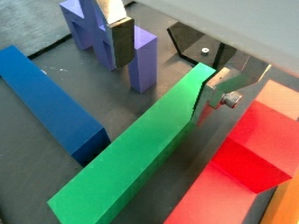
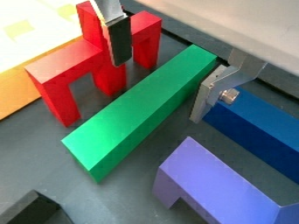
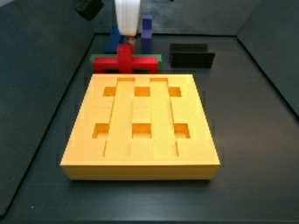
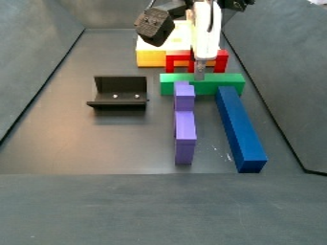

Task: Pick up the green object. Move up. Move to above the board. Insert the green object.
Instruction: Pick up the green object.

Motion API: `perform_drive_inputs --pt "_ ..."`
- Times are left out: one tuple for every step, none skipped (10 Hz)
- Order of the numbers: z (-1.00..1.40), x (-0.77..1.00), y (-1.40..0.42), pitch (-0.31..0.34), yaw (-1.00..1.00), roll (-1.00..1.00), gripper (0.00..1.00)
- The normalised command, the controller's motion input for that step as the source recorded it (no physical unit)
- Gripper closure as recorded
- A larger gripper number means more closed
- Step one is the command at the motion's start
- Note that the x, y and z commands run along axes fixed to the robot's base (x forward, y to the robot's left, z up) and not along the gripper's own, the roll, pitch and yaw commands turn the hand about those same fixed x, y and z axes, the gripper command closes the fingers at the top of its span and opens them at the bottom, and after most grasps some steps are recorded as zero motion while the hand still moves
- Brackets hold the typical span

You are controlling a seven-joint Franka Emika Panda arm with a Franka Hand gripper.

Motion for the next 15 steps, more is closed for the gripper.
perform_drive_inputs --pt "-0.01 -0.17 0.0 -0.009 0.0 -0.05 0.0" --pt "-0.18 -0.16 0.0 -0.033 0.0 -0.04 0.0" --pt "-0.11 0.0 0.02 0.0 0.0 -0.06 0.0" --pt "-0.12 0.0 0.14 0.0 0.0 -0.08 0.0" --pt "-0.08 0.01 0.15 0.0 0.0 -0.09 0.0" --pt "-0.16 0.17 0.05 0.0 0.04 -0.06 0.0" --pt "-0.15 0.0 0.03 0.0 0.01 -0.06 0.0" --pt "-0.11 0.0 0.03 0.0 0.0 -0.06 0.0" --pt "-0.15 -0.09 0.05 -0.01 0.0 -0.06 0.0" --pt "-0.03 -0.03 -0.09 0.0 0.01 0.0 0.0" --pt "-0.15 -0.01 -0.05 -0.004 0.02 0.0 0.0" --pt "-0.21 0.0 0.0 -0.001 0.0 -0.02 0.0" --pt "-0.12 0.0 0.05 0.0 0.0 -0.05 0.0" --pt "-0.05 -0.04 0.12 -0.004 0.0 -0.1 0.0" --pt "0.01 -0.31 0.0 -0.073 -0.02 -0.14 0.0"
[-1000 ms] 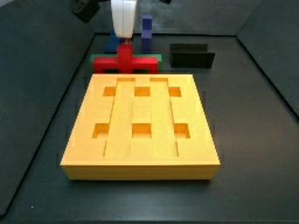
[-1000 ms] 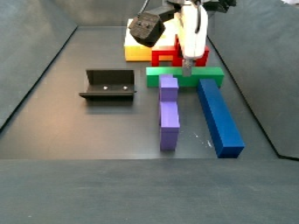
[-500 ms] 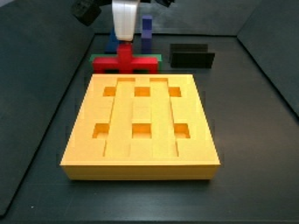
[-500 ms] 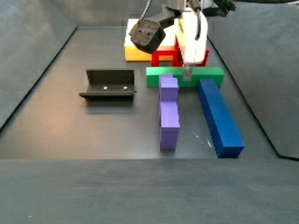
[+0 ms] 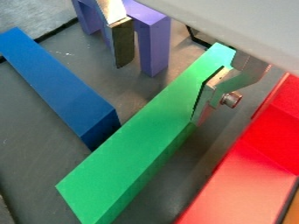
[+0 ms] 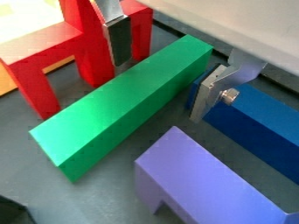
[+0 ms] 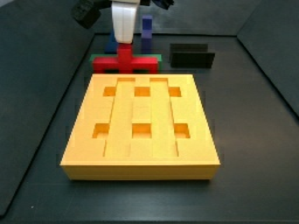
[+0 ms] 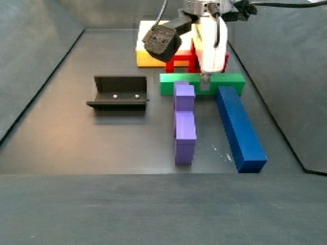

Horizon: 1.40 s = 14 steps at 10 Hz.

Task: Pick up the green object. Move up. Move to above the board. Insert the green object.
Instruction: Pick up the green object.

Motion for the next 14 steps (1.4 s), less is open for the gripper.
perform_drive_inputs --pt "0.0 -0.45 0.0 -0.11 -0.06 -0.1 0.0" --pt "0.0 -0.43 0.0 -0.123 -0.08 -0.07 0.0" --pt "0.0 -0.34 0.0 -0.11 -0.07 -0.05 0.0" --pt "0.0 -0.29 0.0 -0.107 -0.07 -0.07 0.0" --pt "0.0 -0.33 0.0 -0.113 -0.08 -0.08 0.0" --pt "0.0 -0.2 0.0 -0.107 -0.08 -0.07 0.0" --pt "-0.08 0.04 0.0 -0.047 0.0 -0.06 0.0" --pt "-0.07 0.11 0.07 0.0 0.0 -0.08 0.0" --pt "0.0 0.09 0.1 0.0 0.0 -0.1 0.0" --pt "0.0 0.17 0.08 0.0 0.0 -0.16 0.0" --pt "0.0 0.36 0.0 0.0 0.07 -0.16 0.0" --pt "0.0 0.41 0.0 0.0 0.08 -0.16 0.0" --pt "-0.01 0.42 0.0 0.0 0.09 -0.15 0.0" --pt "-0.02 0.28 0.0 0.0 0.09 -0.11 0.0"
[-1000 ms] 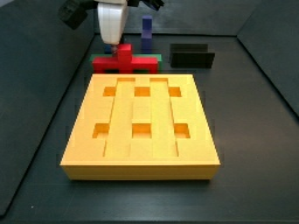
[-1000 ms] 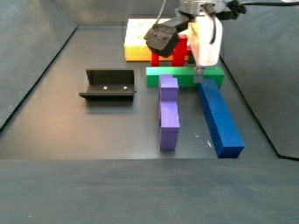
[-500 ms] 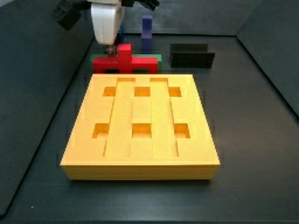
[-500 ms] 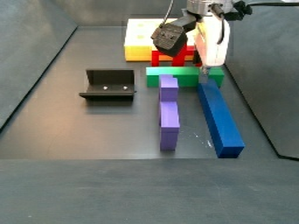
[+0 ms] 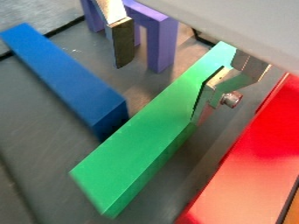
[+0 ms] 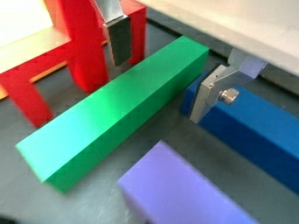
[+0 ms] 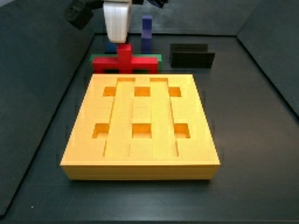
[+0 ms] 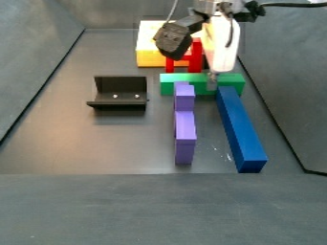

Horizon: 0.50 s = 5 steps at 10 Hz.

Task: Pick up the green object. Move up. Move to above the board. Insert the green object.
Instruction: Pick up the green object.

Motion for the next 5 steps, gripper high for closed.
perform_drive_inputs --pt "0.0 0.3 -0.09 0.0 0.12 -0.09 0.0" --pt "0.0 0.27 -0.06 0.0 0.12 -0.08 0.0" --pt "0.0 0.3 -0.07 0.0 0.11 -0.09 0.0" --pt "-0.01 0.42 -0.07 0.011 0.15 -0.11 0.0" --pt "-0.04 0.41 -0.05 0.021 0.15 -0.11 0.0"
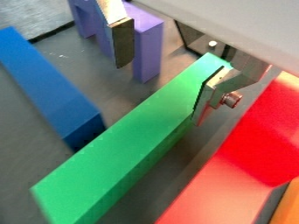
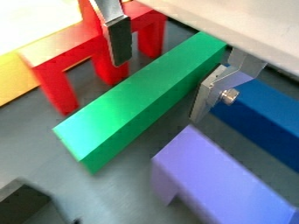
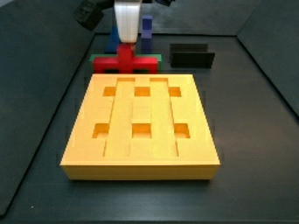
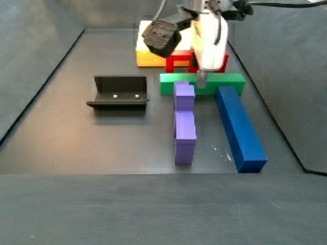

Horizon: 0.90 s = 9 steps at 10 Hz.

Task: Pick up the green object. Move up. Move to above the board. Insert the green object.
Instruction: Pick up the green object.

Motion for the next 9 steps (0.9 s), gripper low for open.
perform_drive_inputs --pt "-0.1 0.17 0.0 0.007 0.1 -0.06 0.0" --pt "-0.15 -0.03 0.0 0.0 0.01 -0.05 0.0" --pt "-0.11 -0.18 0.0 -0.01 0.0 -0.07 0.0" --pt "-0.09 -0.1 -0.01 -0.019 0.0 -0.07 0.0" --pt "-0.19 0.0 -0.02 -0.023 0.0 -0.07 0.0" --pt "-0.24 0.0 -0.01 -0.013 0.0 -0.04 0.0" --pt "-0.24 0.05 0.0 0.0 0.0 -0.01 0.0" --pt "-0.27 0.05 0.0 0.0 0.0 0.0 0.0" --pt "-0.24 0.04 0.0 0.0 0.0 0.0 0.0"
